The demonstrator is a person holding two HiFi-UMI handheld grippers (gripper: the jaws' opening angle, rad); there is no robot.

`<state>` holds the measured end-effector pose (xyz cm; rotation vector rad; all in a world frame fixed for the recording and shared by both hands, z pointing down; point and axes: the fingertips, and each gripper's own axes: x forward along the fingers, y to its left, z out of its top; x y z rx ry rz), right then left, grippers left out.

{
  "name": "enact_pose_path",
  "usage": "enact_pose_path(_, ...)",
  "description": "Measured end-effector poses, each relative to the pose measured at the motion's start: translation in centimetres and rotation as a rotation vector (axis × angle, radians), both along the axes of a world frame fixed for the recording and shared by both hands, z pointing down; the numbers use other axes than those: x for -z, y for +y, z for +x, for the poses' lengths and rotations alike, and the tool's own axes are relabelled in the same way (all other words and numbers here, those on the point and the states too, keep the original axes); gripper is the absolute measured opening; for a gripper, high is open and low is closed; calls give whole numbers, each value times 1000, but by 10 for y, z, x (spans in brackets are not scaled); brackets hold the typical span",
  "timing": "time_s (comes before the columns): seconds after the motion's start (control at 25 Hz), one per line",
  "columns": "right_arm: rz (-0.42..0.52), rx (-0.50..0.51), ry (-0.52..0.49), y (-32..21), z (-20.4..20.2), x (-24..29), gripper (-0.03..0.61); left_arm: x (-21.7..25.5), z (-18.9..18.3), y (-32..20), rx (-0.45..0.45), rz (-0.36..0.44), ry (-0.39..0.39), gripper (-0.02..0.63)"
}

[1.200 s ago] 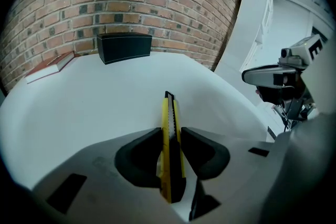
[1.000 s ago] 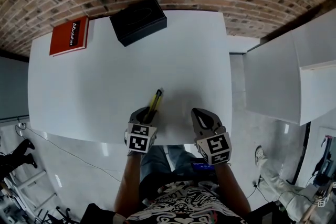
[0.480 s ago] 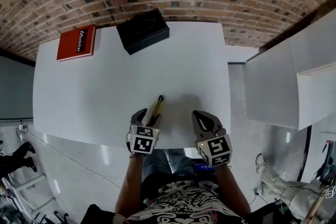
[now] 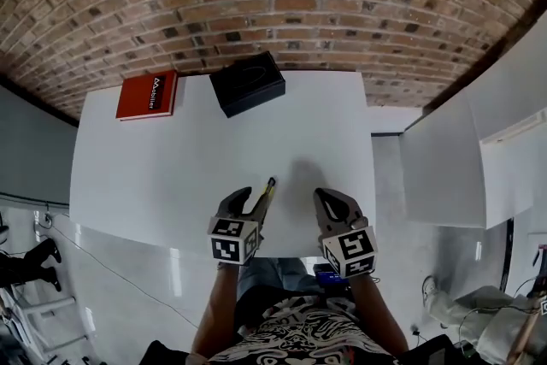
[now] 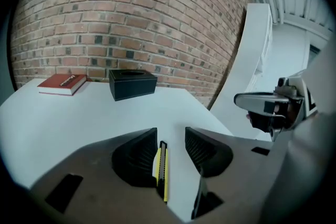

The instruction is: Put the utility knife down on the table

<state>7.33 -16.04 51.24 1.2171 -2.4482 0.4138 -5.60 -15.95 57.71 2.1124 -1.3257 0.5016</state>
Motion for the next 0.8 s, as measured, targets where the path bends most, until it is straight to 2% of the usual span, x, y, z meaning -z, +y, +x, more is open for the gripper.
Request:
enact_pose_path(0.12,34,1,-8,-2,-4,15,0,25,-3,-2,33,73,9,109)
enact_pose_path(0.36,108,13,-38,0,-14,47,0,77,-12,-8,70,220,3,30)
enact_pose_path(0.56,160,10,-50,-2,-13,66,0,109,-25,-9,142,284,29,15)
enact_pose_path(0.8,199,10,-67,-1,-13,82,0,131,-25,-4,132,344,30,15)
